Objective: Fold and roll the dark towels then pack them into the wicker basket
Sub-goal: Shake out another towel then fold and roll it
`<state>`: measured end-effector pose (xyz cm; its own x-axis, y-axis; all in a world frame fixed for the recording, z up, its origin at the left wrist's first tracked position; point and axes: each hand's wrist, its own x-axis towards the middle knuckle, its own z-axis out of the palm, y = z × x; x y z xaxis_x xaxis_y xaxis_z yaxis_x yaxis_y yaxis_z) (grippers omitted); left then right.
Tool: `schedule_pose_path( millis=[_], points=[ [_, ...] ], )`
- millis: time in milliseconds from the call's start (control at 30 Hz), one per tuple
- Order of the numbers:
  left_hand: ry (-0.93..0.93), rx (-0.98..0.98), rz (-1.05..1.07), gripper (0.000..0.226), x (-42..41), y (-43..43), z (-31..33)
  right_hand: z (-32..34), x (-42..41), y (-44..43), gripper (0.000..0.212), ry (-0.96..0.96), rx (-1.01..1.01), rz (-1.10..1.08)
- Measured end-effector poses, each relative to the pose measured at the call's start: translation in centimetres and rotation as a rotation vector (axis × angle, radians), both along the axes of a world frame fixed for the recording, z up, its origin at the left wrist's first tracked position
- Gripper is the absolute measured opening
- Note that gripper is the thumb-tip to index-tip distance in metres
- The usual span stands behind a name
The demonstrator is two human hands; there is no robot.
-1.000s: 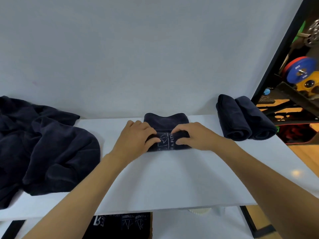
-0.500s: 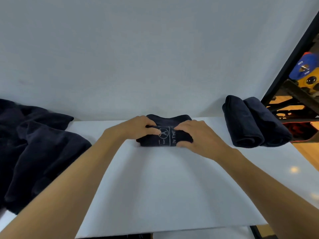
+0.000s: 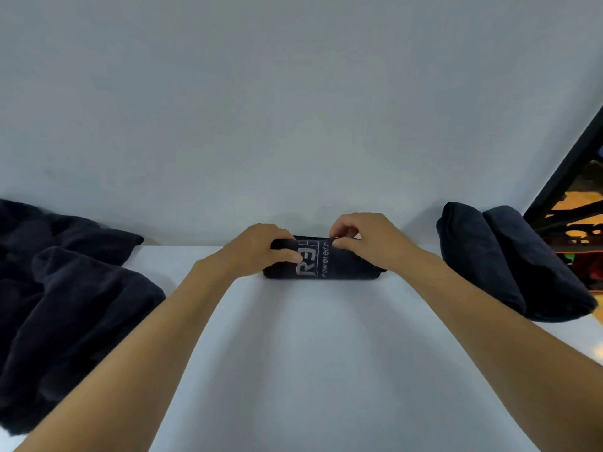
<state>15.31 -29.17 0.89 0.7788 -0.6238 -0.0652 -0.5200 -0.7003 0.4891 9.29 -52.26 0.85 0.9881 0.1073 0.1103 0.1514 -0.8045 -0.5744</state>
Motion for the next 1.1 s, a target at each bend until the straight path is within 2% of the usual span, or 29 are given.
schedule_pose_path(
  millis=[67, 100, 167, 233, 367, 400, 433, 500, 533, 633, 733, 767, 833, 900, 1000, 1100],
  points=[
    [0.085, 0.029, -0.013, 0.032, 1.6, -0.1, 0.3, -0.3, -0.8, 0.2, 0.012, -0.216, -0.127, 0.053],
    [0.135, 0.028, -0.009, 0.035, 2.3, 0.0, 0.3, -0.6, -1.2, 0.4, 0.021, -0.234, -0.198, 0.093],
    [0.212, -0.001, 0.022, 0.043, 3.3, -0.2, 0.1, -1.1, -1.5, 0.5, 0.041, -0.156, -0.300, 0.109],
    [0.223, -0.027, 0.050, 0.041, 3.8, -0.6, 0.0, -1.0, -1.0, 0.3, 0.046, -0.079, -0.277, 0.083],
    [0.041, -0.190, 0.144, 0.009, 3.7, -0.6, 0.4, 0.5, 1.3, -0.3, 0.032, 0.076, -0.125, 0.079],
    [0.029, -0.245, 0.139, 0.009, 3.3, -0.5, 0.5, 0.8, 1.9, -0.4, 0.029, 0.122, -0.120, 0.079],
    [0.031, -0.258, 0.118, 0.019, 3.2, -0.3, 0.3, 0.9, 2.6, -0.6, 0.028, 0.164, -0.124, 0.076],
    [0.002, -0.194, 0.060, 0.036, 3.1, -0.2, -0.2, 1.1, 3.6, -0.7, 0.026, 0.222, -0.149, 0.069],
    [-0.032, -0.159, 0.037, 0.035, 3.2, -0.3, -0.4, 1.2, 4.0, -0.6, 0.026, 0.229, -0.171, 0.067],
    [-0.168, -0.031, 0.003, 0.040, 4.0, -0.7, -0.7, 1.0, 4.3, -0.1, 0.028, 0.063, -0.287, 0.074],
    [-0.252, 0.068, 0.052, 0.036, 3.5, -0.9, -1.1, -0.2, 3.3, 1.1, 0.051, -0.082, -0.450, 0.103],
    [-0.258, 0.032, 0.103, 0.035, 3.0, -1.0, -1.4, -0.5, 3.1, 1.5, 0.056, -0.080, -0.505, 0.083],
    [-0.285, -0.171, 0.294, 0.036, 1.4, -1.1, -1.7, -0.7, 2.9, 2.1, 0.052, -0.089, -0.519, 0.035],
    [-0.257, -0.396, 0.541, 0.039, -0.4, -1.2, -1.8, 0.0, 2.6, 2.5, 0.047, -0.031, -0.384, -0.024],
    [0.102, -0.734, 0.710, 0.032, -2.9, -1.9, -1.9, 1.2, 1.1, 2.5, 0.050, 0.153, -0.145, -0.108],
    [0.359, -0.904, 0.644, 0.028, -5.3, -4.1, -2.2, 2.3, -1.5, 1.4, 0.048, 0.260, 0.106, -0.245]
  ],
)
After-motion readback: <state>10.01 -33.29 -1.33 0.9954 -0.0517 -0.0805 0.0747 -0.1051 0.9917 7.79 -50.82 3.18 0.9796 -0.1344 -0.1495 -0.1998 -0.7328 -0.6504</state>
